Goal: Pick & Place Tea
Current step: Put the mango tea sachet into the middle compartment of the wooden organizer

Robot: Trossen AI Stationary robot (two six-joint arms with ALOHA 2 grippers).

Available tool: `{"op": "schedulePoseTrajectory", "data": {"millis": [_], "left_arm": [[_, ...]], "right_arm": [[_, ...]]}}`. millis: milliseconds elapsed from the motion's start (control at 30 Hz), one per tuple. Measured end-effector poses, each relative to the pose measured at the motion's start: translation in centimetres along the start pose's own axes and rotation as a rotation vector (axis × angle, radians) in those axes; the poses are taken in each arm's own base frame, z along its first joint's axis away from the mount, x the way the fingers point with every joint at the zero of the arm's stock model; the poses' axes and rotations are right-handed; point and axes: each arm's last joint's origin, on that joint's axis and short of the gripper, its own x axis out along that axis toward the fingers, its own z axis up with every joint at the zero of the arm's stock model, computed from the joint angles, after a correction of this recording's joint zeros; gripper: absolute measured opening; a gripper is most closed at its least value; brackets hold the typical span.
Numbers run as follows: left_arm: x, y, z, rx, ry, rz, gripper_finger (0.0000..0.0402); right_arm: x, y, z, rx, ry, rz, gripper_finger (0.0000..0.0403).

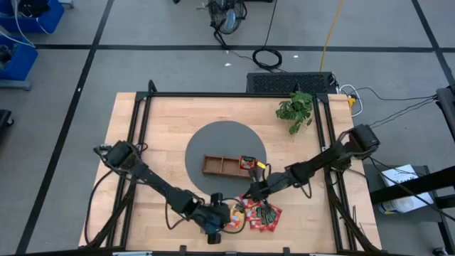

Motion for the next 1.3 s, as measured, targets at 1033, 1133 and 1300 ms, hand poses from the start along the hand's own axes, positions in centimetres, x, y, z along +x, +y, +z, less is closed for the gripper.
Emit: {"op": "schedulePoseTrajectory", "data": {"millis": [1033,1133,1300], "left_arm": [[3.0,2.4,-1.6,-0.090,0.100,0.162,0.0012],[3.0,2.3,-1.6,-0.075,0.100,0.160,0.0019],[3.0,2.5,-1.6,-0.074,0.101,0.160,0.0006]], "right_arm": [[2.2,2.1,-1.2,-0.017,0.149,0.141,0.0123],[2.0,3.4,-1.2,-0.165,0.145,0.057,0.0128],[1.1,5.3,0.0,-0.270,0.083,0.047,0.0140]]}}
